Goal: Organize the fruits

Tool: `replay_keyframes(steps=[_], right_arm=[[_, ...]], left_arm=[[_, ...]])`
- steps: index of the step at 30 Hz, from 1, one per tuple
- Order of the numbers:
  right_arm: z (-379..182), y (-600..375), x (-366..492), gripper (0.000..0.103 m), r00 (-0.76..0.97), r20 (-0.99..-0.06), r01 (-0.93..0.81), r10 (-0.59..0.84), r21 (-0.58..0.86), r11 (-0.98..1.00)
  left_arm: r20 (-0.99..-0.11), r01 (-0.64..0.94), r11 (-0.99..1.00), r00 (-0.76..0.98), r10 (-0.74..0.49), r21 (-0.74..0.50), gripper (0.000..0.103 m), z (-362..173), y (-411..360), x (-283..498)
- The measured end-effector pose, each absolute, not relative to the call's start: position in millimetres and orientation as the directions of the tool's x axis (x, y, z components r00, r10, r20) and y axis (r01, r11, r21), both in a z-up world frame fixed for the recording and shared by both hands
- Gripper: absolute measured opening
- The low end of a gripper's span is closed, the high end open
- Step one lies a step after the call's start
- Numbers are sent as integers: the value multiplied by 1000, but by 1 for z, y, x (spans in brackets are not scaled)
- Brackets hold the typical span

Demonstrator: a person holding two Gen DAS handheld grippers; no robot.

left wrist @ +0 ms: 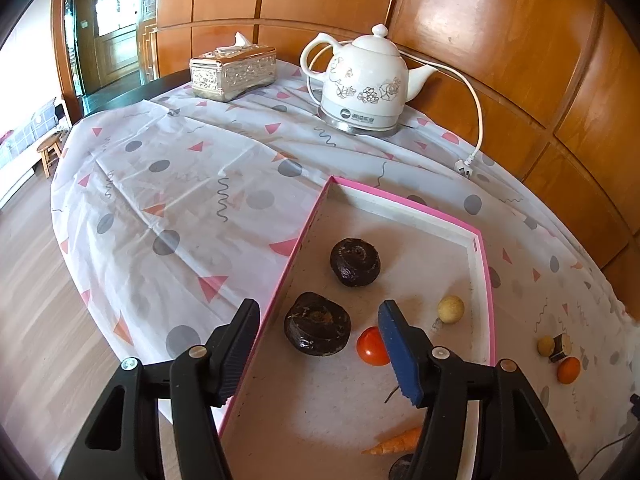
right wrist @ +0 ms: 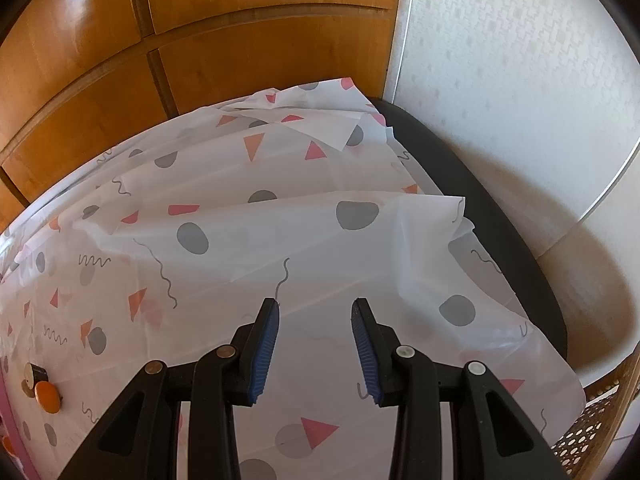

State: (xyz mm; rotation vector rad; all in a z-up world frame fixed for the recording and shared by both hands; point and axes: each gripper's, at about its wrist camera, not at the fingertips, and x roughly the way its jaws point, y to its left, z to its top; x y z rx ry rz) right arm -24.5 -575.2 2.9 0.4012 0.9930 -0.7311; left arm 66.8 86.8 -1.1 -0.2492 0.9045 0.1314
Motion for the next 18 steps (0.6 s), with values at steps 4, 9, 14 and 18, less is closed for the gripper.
replay_keyframes(steps=[4,9,14,18], right_arm=[[2,-576,-25,38,339,-865,718,-369,-16,696],[2,-573,-22,38,349,-863,699,-365,-20,715],[1,-570,-20,38,344,-863,686,-370,-37,726],[2,-573,-23,38,345,-863,698,-369,-27,715]], left_arm=[[-787,-229,960,616,16,-160,63,1,91,62],[-783,-243,959,621,37,-147,63,1,96,56],[-786,-268,952,616,52,-147,64,-3,104,51],[-797,-282,948,601,53,-150,65,-10,108,47]])
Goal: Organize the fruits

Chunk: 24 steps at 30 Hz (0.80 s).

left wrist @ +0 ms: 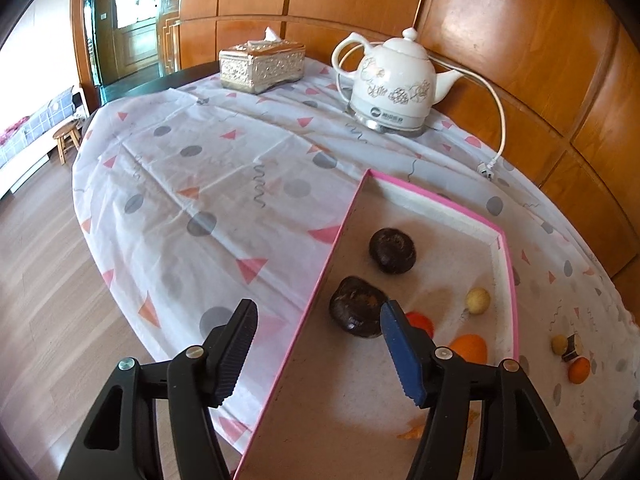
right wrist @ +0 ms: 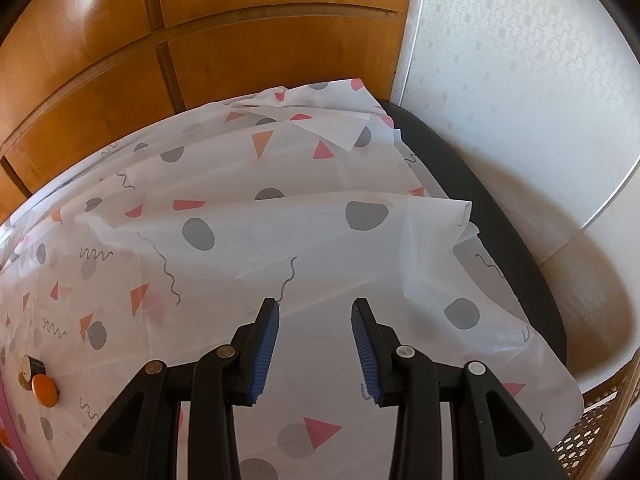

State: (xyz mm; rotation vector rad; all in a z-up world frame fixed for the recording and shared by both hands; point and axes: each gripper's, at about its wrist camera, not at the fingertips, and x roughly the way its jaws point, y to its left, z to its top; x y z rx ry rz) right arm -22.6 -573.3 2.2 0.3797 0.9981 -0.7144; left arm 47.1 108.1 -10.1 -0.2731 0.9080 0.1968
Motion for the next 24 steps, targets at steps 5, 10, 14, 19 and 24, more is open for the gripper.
replay_keyframes(steps=[5,10,14,19,24], right_arm=[[5,-566,-18,38,391,-858,654,-333,5,756],[3,-544,-4,38,424,-862,547,-277,-1,837],[1,-531,2,38,445,-870,477,-214,27,879],[2,-505,12,38,472,-870,355,-141,41,934],[5,-472,19,38,481,-875,235,-47,77,969]], left_arm=[[-793,-275,952,606,66,-131,66,-15,106,40],[-793,-270,954,605,64,-129,67,-18,107,37],[-789,-286,949,610,72,-134,68,-17,115,32],[-796,-314,938,601,74,-150,68,-21,123,28],[-790,-319,936,608,80,-151,69,-18,126,26]])
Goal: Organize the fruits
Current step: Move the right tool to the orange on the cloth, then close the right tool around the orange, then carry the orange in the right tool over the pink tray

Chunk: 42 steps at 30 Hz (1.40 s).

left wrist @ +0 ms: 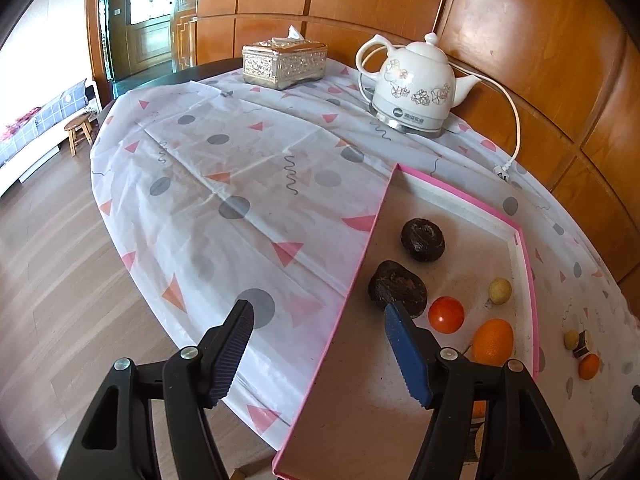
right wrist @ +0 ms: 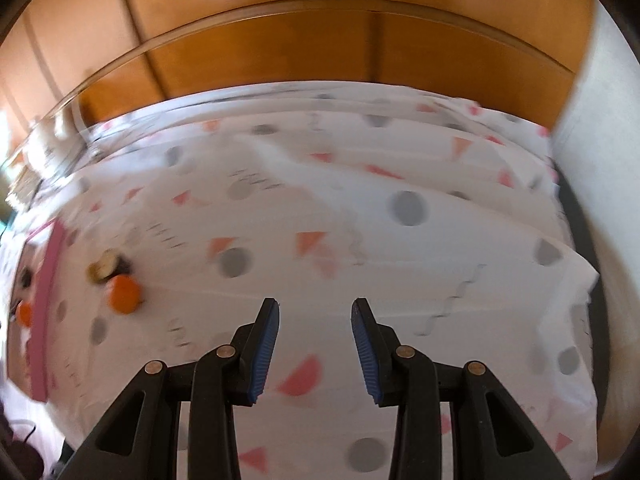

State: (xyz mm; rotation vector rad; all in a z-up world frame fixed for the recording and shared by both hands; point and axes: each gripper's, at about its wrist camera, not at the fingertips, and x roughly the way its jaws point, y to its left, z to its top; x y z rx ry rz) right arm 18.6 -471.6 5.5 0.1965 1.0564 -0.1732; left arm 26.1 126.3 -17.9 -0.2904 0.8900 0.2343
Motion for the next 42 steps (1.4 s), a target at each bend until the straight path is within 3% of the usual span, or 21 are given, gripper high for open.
replay_keyframes(steps=[11,16,18,20,21,25,28,42], right_arm=[[12,-370,55,38,493,-856,-31,155,160,987],[-6,-330,73,38,454,-872,-117,182,144,983],[-14,-320,78,42,438,-878,-142,194,145,979],[-21,-314,82,57,430,-886,-149,174,120,981],[-27,-309,85,57,426,-890,-152,160,103,983],[-42,-304,91,57,415,-900,-137,135,85,987],[-57,-304,95,39,415,-906,-92,85,51,994],[-62,-303,83,39,499,-864,-19,62,61,998]], left_arm=[[-789,-338,927,608,82,-164,69,-20,134,24],[-796,-349,922,600,81,-169,69,-25,137,23],[-796,-351,920,600,77,-175,69,-26,138,24],[-799,-352,920,597,78,-173,70,-27,139,24],[-801,-352,919,594,73,-176,70,-28,139,25],[-805,-352,919,589,71,-176,70,-32,139,26],[-804,-353,919,590,71,-177,69,-32,139,26],[-788,-331,927,612,67,-178,70,-24,130,21]])
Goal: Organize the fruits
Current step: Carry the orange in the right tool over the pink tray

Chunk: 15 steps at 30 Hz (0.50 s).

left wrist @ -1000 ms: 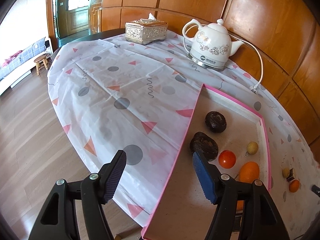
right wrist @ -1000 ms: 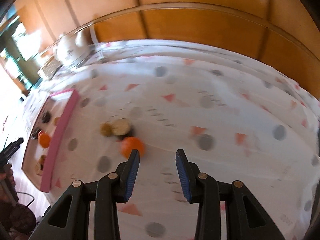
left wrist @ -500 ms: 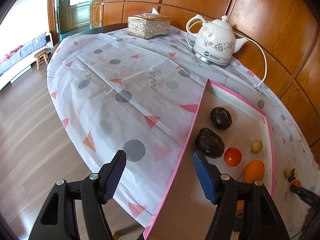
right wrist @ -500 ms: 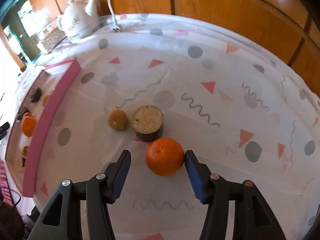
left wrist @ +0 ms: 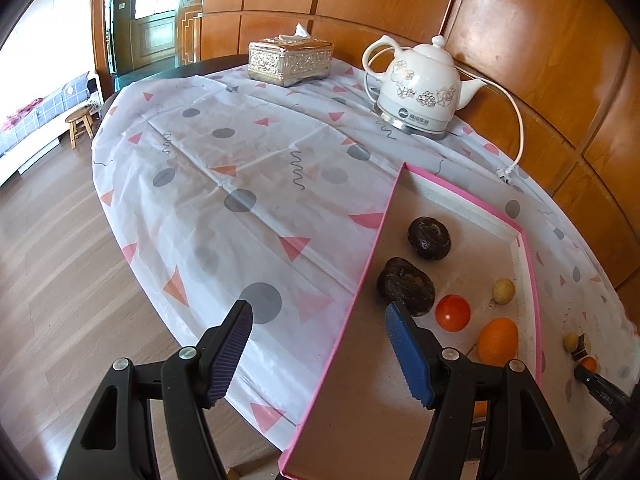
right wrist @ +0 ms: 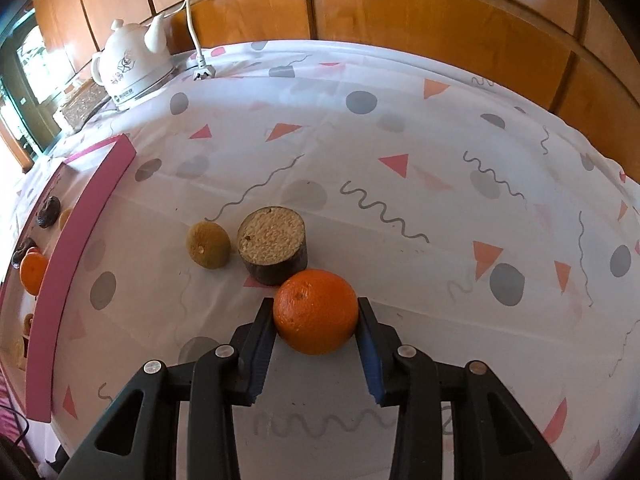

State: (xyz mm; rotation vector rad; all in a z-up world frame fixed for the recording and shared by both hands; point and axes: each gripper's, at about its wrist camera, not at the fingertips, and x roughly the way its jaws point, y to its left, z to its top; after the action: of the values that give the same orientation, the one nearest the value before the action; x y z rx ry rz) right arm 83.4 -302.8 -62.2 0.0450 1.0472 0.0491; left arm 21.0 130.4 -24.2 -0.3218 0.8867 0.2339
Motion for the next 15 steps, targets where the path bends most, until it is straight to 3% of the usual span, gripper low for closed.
replay_keyframes(steps=[15], right_arm=[[-56,-299,55,38,503,-858,10,105,127,992]], left_arm=[[-764,-309,937,640,79,-162,70,-15,123,15]])
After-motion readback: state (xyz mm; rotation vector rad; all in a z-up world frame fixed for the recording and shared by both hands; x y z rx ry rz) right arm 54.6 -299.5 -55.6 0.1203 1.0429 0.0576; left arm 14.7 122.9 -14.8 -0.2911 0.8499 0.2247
